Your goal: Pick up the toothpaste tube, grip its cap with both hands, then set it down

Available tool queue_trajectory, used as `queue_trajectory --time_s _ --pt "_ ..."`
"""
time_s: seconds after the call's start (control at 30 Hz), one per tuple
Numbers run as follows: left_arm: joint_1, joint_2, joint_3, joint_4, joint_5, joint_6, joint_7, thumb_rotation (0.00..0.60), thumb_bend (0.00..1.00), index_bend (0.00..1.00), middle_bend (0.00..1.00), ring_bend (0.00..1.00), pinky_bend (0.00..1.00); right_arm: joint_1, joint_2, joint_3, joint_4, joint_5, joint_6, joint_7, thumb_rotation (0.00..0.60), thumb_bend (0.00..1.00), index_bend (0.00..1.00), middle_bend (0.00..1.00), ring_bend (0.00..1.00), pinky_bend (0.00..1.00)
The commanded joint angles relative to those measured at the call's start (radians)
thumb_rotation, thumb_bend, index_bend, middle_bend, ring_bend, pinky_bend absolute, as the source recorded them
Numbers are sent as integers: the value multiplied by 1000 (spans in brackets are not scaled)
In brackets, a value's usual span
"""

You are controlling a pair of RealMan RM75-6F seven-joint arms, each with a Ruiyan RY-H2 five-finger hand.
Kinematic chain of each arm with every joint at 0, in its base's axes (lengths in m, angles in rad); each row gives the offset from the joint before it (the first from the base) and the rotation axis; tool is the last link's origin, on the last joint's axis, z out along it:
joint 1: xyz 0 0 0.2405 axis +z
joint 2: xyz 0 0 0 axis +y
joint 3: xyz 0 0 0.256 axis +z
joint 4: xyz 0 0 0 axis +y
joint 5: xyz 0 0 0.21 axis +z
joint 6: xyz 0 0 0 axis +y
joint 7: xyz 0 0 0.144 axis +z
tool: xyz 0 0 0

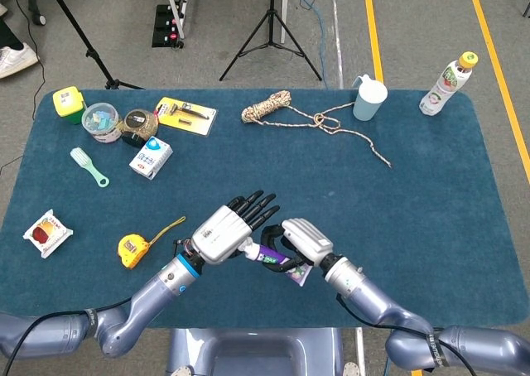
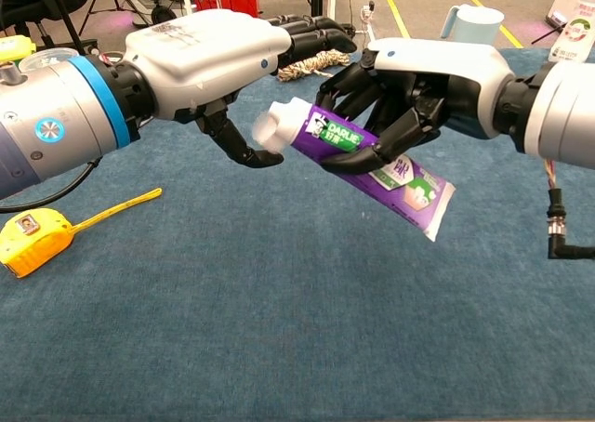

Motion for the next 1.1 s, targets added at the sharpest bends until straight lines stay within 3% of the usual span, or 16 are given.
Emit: queue_trajectory --time_s 0.03,0.27,0.63,1.1 --pt "2 6 5 -2 1 4 0 600 229 0 0 0 249 -2 6 1 -3 0 1 10 600 349 780 889 1000 1000" --pt "8 20 21 -10 21 25 -5 600 229 0 0 0 249 -4 12 6 -2 -2 0 42 600 349 780 889 1000 1000" --pt "-11 -24 -4 18 27 50 -12 600 229 0 0 0 249 1 13 -5 -3 -6 -8 36 600 349 782 894 1000 1000" --pt "-17 22 -15 -27 37 64 -25 600 229 0 0 0 249 4 -5 -27 33 5 1 -54 600 349 791 920 1000 1000"
